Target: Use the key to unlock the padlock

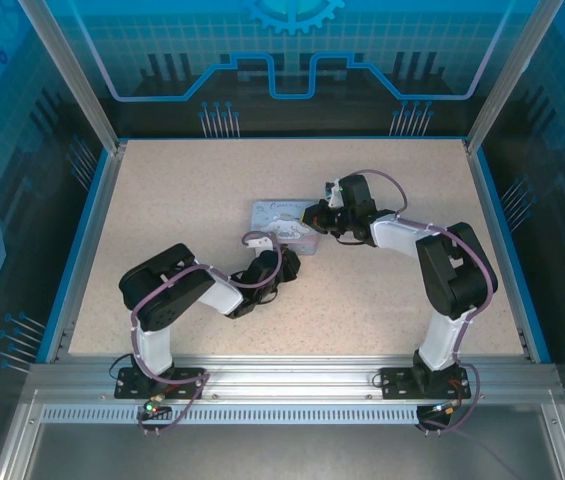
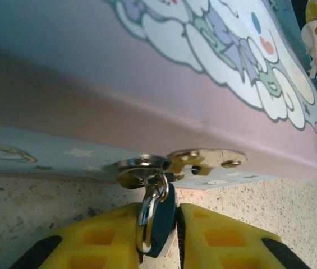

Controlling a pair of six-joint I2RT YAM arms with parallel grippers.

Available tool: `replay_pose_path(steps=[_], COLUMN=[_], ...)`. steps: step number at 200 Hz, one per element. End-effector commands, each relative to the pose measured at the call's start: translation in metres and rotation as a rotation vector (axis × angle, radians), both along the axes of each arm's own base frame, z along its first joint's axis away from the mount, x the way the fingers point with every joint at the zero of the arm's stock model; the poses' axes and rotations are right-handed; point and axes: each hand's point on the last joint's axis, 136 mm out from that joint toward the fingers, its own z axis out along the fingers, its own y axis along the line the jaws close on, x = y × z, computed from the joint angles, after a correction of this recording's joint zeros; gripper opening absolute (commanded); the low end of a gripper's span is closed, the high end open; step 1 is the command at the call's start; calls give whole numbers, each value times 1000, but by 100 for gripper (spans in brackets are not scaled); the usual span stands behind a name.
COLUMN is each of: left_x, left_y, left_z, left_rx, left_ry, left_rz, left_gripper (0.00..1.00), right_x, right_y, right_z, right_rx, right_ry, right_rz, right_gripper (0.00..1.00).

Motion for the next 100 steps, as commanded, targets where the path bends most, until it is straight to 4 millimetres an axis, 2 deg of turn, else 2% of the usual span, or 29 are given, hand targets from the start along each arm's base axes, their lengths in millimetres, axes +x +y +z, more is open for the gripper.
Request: replay_pose_path(steps=[1,32,100], left_x=[-2,-1,0], left_y=[2,5,17], left_z=[-3,-2,-4], left_rx=[26,27,8], left_ry=[4,0,-6], left_rz=[10,23,93], left_gripper=[33,37,32], right_x=[-11,-12,-12], right_y=[6,6,5], right_z=[-15,-15,-16], right_rx=[-10,-11,-10], right_ry=[67,66,68], right_rz=[22,23,21], right_gripper=[0,0,0])
